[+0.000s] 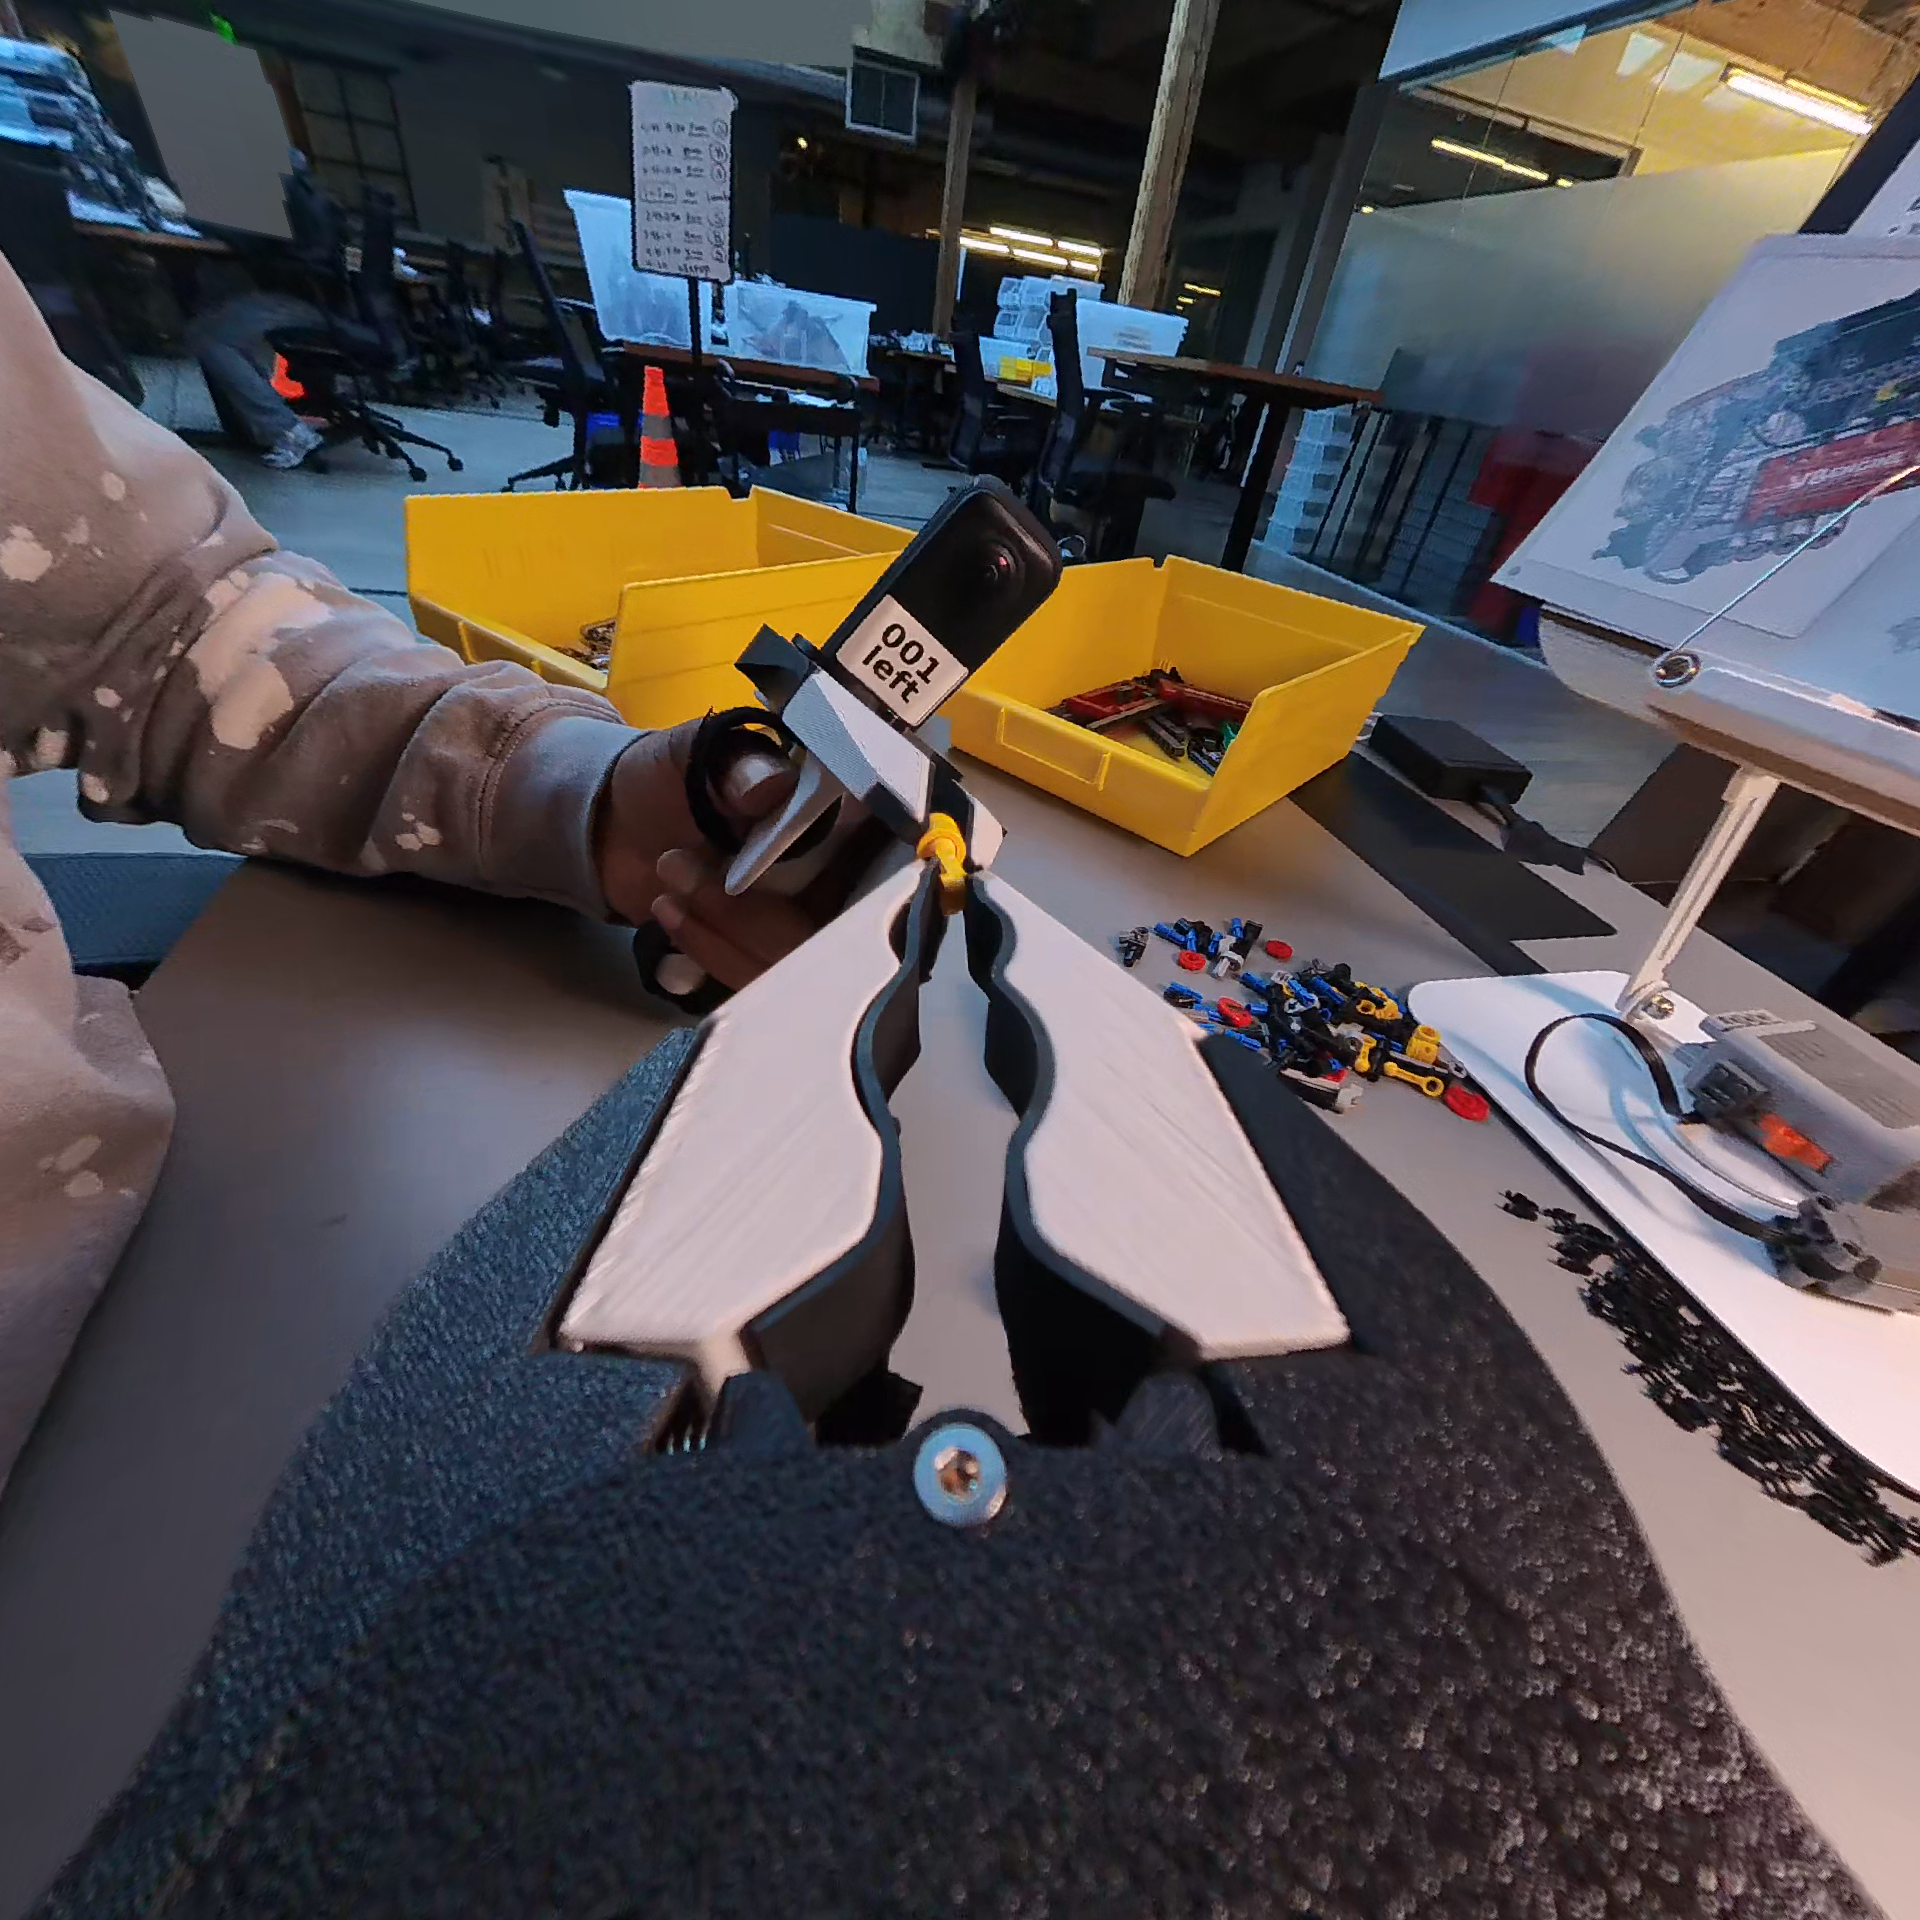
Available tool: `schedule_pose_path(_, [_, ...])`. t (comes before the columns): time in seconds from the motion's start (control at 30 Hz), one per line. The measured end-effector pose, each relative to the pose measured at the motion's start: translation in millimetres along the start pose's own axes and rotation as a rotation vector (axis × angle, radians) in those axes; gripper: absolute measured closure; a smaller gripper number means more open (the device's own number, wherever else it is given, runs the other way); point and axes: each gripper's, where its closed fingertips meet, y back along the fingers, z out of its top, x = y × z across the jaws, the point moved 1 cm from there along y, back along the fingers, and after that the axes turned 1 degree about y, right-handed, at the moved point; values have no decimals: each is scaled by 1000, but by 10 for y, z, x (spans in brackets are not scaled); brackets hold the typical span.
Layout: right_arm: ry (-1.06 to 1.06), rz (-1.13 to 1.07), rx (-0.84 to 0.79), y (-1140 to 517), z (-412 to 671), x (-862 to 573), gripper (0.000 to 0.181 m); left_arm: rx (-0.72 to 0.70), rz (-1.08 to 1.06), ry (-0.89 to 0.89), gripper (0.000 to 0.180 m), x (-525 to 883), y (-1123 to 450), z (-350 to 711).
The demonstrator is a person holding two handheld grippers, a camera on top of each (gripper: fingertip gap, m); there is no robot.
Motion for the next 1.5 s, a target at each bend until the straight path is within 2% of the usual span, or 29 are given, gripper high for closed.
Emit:
schedule_pose_path(0.27, [14, -19, 16, -50, -77, 41, 178, 74, 105, -59, 174, 58, 53, -101])
schedule_pose_path(0.3, [3, -6, -2, -66, -50, 72, 178, 105, 106, -55, 175, 60, 39, -153])
schedule_pose_path(0.37, [82, 35, 68, -230, -117, 250, 177, 233, 108, -78, 174, 54, -130, -464])
schedule_pose_path(0.4, [144, -28, 50, -209, -53, 184, 178, 177, 128, -107, 175, 57, -159, -413])
schedule_pose_path(0.47, [70, -57, -11, -85, 70, 8, 178, 100, 102, -105, 175, 14, -117, -175])
schedule_pose_path(0.57, [7, -68, -65, 47, 110, -64, 178, 149, 115, -139, 174, 55, -104, -203])
schedule_pose_path(0.73, [-174, -10, -164, 61, 162, -125, 178, 121, 86, -119, 174, 37, -145, -179])
schedule_pose_path(0.93, [-453, 99, -365, 59, 280, -113, 179, -47, 38, -33, 174, -26, -165, -8])
schedule_pose_path(1.07, [-547, 118, -478, 30, 353, -123, 178, -133, -27, 31, 174, -119, -186, 94])
schedule_pose_path(1.33, [-527, 57, -559, -8, 494, -142, 178, -347, -184, 271, 173, -217, -186, 237])
schedule_pose_path(1.5, [-511, 27, -560, 5, 497, -183, 177, -392, -224, 318, 173, -247, -157, 276])
